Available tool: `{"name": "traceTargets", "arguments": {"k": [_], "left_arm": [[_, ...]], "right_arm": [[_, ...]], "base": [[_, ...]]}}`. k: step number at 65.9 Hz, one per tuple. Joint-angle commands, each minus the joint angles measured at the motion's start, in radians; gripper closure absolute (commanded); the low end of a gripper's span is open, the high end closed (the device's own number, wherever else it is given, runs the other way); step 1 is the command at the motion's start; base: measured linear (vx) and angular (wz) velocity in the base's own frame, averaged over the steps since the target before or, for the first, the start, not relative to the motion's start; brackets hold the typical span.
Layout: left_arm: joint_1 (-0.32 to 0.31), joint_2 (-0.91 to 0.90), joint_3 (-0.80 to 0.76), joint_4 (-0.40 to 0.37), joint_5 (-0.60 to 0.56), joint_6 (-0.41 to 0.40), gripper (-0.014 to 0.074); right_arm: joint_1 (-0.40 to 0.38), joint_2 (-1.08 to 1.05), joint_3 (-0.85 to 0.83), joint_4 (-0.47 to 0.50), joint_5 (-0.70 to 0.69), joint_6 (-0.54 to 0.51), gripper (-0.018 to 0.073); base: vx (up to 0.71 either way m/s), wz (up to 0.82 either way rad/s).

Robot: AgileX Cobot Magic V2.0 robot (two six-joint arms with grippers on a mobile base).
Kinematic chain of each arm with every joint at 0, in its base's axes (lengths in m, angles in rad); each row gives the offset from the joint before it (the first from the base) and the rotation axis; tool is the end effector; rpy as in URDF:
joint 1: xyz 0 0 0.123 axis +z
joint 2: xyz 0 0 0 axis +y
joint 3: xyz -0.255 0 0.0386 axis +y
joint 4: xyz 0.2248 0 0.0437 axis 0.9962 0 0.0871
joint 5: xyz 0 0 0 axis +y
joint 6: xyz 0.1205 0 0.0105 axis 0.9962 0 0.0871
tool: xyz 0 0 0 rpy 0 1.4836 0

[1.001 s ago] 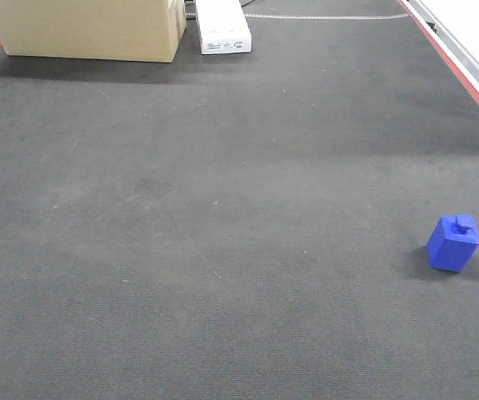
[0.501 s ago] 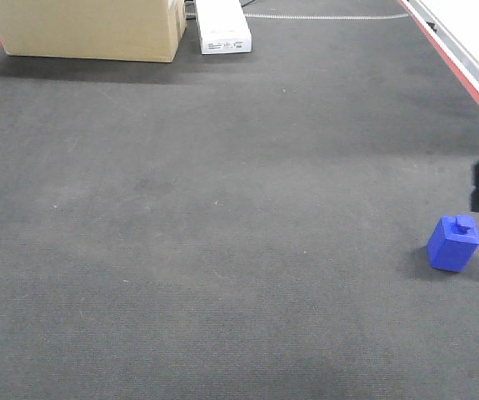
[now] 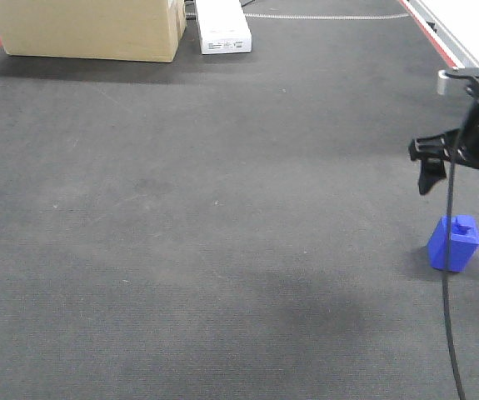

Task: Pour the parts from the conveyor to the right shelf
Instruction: 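Lower the open right gripper over the blue block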

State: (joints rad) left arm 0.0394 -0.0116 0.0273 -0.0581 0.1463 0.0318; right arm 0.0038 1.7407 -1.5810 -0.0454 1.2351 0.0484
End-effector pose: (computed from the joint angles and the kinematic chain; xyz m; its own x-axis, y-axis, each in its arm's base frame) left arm 0.0906 0.0025 0.1898 -0.0736 -0.0286 -0.9969 -0.0329 0.9991 -0.0262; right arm 0.3415 -0.0039 0.2585 -0.9647 0.0297 -0.2617 0.0396 0.9987 -0.0326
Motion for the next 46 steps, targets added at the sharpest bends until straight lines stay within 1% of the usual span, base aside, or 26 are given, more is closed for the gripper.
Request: {"name": "traceTargets", "arguments": {"k": [1, 6, 12, 19, 22, 32, 40, 46], "left_arm": [[-0.006, -0.002, -0.020, -0.009, -0.077, -0.008, 0.0603], [-0.006, -0.002, -0.020, -0.009, -0.077, -0.008, 0.0603], [-0.006, -0.002, -0.020, -0.009, -0.077, -0.008, 0.0603], [-0.006, -0.002, -0.020, -0.009, -0.077, -0.008, 0.0603], [-0.006, -0.002, -0.020, -0.009, -0.077, -0.008, 0.0603], [-0.006, -0.002, -0.020, -0.009, -0.077, -0.008, 0.0603], [-0.006, -0.002, -0.020, -0.009, -0.077, -0.008, 0.0603], [-0.006, -0.002, -0.020, -0.009, -0.077, -0.008, 0.0603]], "right_arm": [[-0.017, -0.008, -0.063, -0.013, 0.054, -0.013, -0.0059], [-0.046, 0.008, -0.065, 0.007, 0.054, -0.013, -0.0056], [-0.103, 0.018, -0.065, 0.045, 0.054, -0.018, -0.0051], [-0.149, 0.019, -0.065, 0.075, 0.054, -0.062, -0.0040], [-0.158, 0.020, -0.065, 0.070, 0.054, -0.079, -0.0035], [-0.156, 0.035, -0.065, 0.071, 0.054, -0.086, -0.0033], [-0.156, 0.071, -0.065, 0.108, 0.054, -0.092, -0.0033], [-0.156, 0.099, -0.065, 0.116, 0.054, -0.101, -0.0033]], "base": [[0.00, 0.00], [0.00, 0.00], [0.00, 0.00], [0.00, 0.00], [0.00, 0.00], [0.00, 0.00], [0.00, 0.00], [0.00, 0.00]]}}
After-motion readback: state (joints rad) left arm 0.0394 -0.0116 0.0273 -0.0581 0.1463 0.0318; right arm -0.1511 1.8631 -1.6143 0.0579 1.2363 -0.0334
